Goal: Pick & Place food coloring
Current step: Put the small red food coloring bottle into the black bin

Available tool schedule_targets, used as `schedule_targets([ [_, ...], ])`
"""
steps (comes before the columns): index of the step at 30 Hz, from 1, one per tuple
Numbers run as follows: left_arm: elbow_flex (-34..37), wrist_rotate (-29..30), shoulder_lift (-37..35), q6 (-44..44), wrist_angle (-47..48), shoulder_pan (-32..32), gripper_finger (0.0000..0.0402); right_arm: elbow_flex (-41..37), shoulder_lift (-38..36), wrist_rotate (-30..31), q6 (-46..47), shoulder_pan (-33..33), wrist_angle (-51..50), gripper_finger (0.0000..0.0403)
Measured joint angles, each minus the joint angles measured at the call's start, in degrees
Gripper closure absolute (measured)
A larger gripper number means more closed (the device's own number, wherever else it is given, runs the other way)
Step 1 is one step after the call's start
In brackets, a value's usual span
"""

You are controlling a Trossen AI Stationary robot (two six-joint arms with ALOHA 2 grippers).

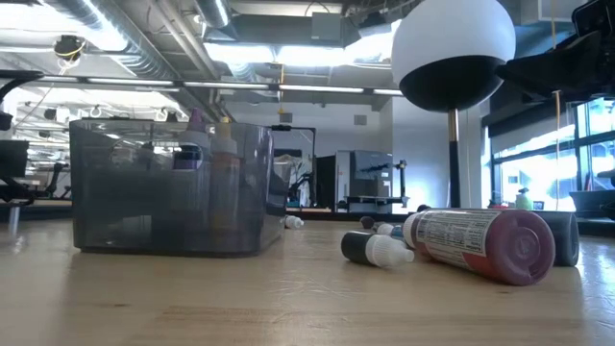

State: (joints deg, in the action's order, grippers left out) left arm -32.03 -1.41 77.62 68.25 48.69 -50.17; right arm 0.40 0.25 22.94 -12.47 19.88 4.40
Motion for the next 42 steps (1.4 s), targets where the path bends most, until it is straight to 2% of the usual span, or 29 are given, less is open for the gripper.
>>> schedule_targets([
  [7,0.02,-0.18,0.04,0.0,-0.11,0.0,0.0267,0.01,-0.01,0.0,-0.01,0.01,0.0,0.0289],
  [16,0.04,-0.5,0.09,0.0,-0.5,0.0,0.0336,0.01,-0.01,0.0,-0.03,0.0,0.0,0.0289],
  [23,-1.82,-0.3,0.43,0.36,0.59,0.02,0.0333,0.0,0.0,0.02,-0.04,0.02,0.0,0.0289],
  [28,-7.89,1.59,0.31,2.34,2.93,0.58,0.0337,0.0,-0.01,0.02,-0.04,0.0,-0.01,0.0289],
  [31,-12.07,7.38,0.26,0.44,3.33,1.43,0.0338,0.0,0.0,0.02,-0.04,0.02,-0.02,0.0289],
  [35,-17.02,23.35,0.22,-4.33,2.82,3.47,0.0334,0.01,-0.01,0.02,-0.04,0.01,0.0,0.0289],
  [38,-20.25,31.95,0.2,-10.89,-0.04,5.67,0.0334,0.02,-0.01,0.02,-0.04,0.0,0.0,0.0289],
  [42,-21.57,39.13,0.18,-22.58,-12.32,9.29,0.0334,0.02,-0.02,0.02,-0.04,0.02,0.0,0.0289],
])
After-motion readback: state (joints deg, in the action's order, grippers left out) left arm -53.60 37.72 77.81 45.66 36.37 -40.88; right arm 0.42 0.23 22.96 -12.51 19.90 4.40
